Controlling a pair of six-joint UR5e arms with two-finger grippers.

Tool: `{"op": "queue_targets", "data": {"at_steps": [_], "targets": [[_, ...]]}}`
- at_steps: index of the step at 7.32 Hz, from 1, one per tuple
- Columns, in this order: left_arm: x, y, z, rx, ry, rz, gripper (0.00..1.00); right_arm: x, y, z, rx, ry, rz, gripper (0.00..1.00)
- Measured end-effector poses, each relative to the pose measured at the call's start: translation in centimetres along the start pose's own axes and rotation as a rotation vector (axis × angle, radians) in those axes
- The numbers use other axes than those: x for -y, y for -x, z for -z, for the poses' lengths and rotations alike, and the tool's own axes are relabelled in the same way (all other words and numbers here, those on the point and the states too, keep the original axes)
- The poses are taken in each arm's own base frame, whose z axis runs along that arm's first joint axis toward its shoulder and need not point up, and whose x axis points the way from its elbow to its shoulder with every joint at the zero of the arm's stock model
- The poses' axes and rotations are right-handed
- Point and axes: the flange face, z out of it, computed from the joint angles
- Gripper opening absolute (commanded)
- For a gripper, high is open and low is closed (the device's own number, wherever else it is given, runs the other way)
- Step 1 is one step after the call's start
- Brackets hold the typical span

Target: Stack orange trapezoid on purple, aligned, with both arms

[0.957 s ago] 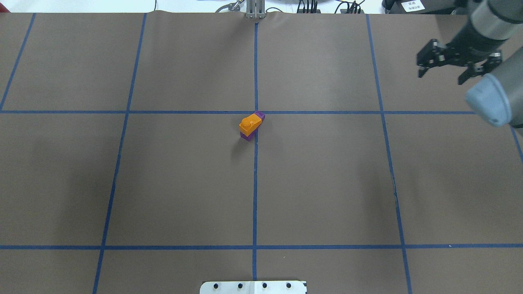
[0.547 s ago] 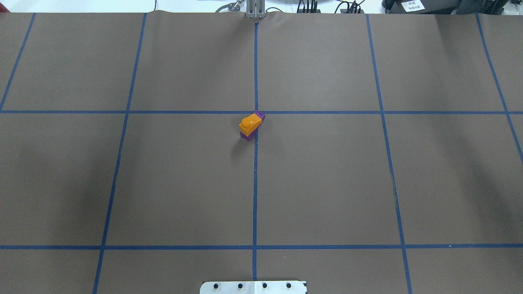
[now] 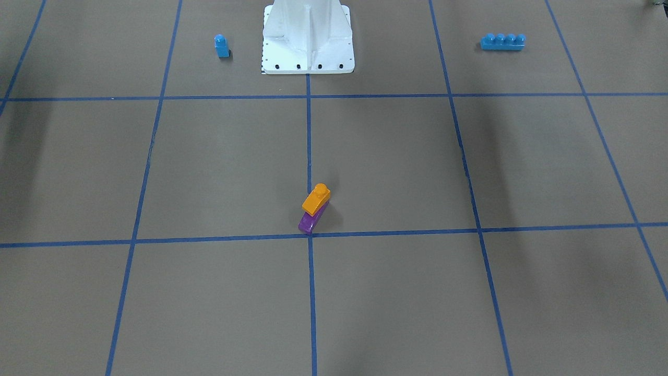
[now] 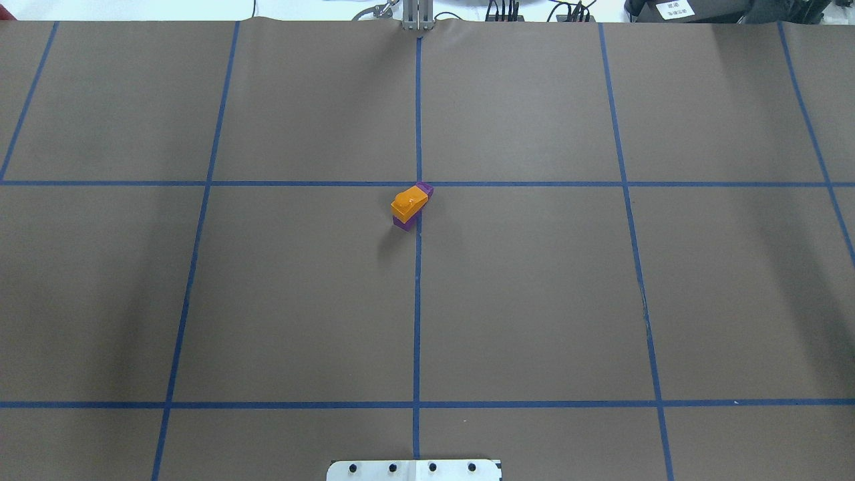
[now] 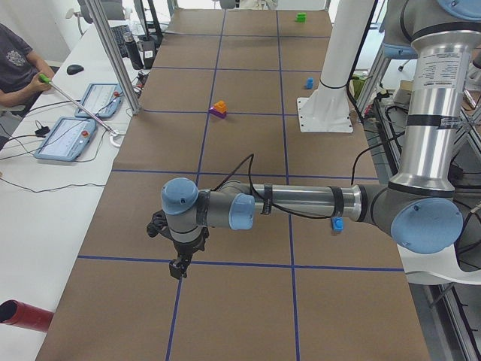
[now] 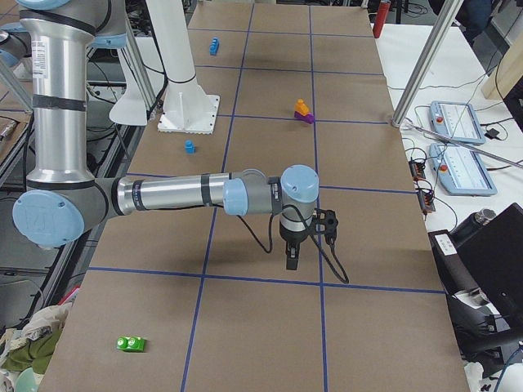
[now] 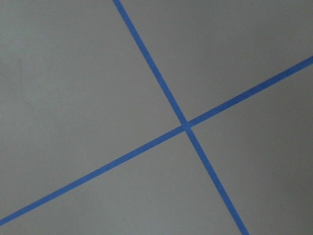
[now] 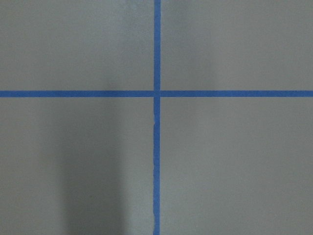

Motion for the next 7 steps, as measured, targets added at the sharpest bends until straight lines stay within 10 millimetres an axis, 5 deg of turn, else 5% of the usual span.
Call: {"op": "queue_targets", "data": {"at_steps": [7], "targets": [[-1.5, -2.1, 1.3, -0.054, 0.01, 0.179, 1.0, -0.8, -0.8, -0.6, 0.083, 0.007, 0.0, 1.0]]}}
